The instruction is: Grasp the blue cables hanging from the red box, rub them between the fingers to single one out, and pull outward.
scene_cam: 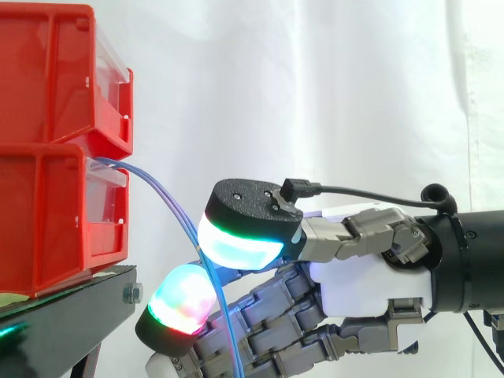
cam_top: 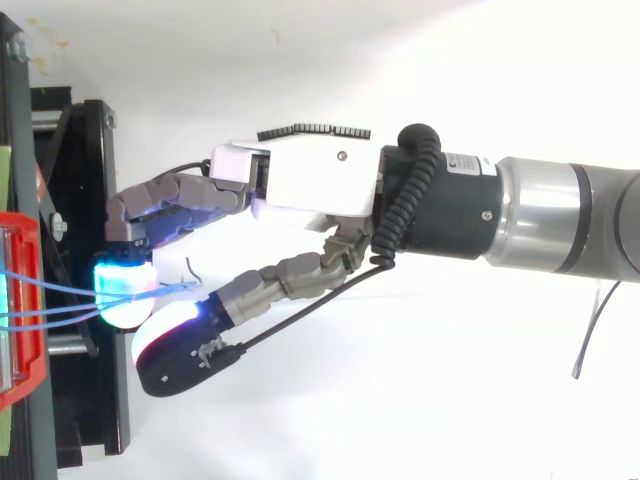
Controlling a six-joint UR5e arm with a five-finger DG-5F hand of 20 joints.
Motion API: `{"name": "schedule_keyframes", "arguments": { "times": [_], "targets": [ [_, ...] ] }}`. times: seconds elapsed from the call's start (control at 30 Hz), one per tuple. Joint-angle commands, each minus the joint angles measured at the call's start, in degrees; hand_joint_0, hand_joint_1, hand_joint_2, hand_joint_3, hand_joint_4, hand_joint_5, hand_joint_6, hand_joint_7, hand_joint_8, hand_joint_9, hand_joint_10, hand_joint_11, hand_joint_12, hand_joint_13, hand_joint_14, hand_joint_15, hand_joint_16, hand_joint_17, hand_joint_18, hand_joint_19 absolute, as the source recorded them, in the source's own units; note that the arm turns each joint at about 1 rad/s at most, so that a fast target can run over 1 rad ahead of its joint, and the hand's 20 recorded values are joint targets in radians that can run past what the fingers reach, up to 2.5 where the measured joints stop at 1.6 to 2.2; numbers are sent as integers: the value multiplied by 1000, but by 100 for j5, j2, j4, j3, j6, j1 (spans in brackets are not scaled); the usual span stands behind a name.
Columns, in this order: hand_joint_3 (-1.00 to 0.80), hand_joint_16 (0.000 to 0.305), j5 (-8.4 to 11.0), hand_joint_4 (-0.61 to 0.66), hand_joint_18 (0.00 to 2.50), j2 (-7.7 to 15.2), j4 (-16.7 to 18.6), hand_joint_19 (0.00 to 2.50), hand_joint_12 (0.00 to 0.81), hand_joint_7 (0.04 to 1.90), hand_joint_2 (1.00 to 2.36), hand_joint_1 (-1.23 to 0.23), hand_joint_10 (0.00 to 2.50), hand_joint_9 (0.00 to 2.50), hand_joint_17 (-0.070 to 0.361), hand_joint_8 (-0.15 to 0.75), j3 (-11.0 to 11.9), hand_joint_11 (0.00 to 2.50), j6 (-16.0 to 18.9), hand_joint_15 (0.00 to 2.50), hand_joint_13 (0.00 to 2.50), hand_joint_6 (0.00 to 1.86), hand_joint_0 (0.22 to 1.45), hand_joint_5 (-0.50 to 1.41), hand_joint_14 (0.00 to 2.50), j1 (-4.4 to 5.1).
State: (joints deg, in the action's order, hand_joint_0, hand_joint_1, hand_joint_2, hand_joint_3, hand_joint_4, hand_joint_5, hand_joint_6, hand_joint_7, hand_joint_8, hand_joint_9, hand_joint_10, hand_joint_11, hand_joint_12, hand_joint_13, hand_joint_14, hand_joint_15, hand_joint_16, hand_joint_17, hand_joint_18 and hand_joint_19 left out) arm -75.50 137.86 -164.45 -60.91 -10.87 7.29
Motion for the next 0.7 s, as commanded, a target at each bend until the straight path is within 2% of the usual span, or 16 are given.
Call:
{"name": "schedule_keyframes", "arguments": {
  "times": [0.0,0.17,0.23,0.53,0.67],
  "targets": [
    [-500,44,0,241,229,-4,-52,110,368,1149,1000,-683,0,604,100,303,44,31,-2,112,344,604,586,-104,4,-9],
    [-445,44,0,214,245,-4,-202,116,366,1079,1004,-692,0,611,99,304,193,38,-11,120,350,680,612,-122,3,-17],
    [-426,44,0,213,248,-4,-237,114,367,978,1005,-694,2,614,98,304,202,58,-11,119,353,735,617,-134,4,-26],
    [-373,44,0,209,267,-4,-316,125,372,936,1008,-742,3,612,99,307,220,120,-2,140,364,838,630,-171,5,-26],
    [-353,44,0,207,292,-4,-501,122,374,908,1010,-769,4,613,100,308,246,138,-2,143,372,874,638,-179,5,-26]
  ]
}}
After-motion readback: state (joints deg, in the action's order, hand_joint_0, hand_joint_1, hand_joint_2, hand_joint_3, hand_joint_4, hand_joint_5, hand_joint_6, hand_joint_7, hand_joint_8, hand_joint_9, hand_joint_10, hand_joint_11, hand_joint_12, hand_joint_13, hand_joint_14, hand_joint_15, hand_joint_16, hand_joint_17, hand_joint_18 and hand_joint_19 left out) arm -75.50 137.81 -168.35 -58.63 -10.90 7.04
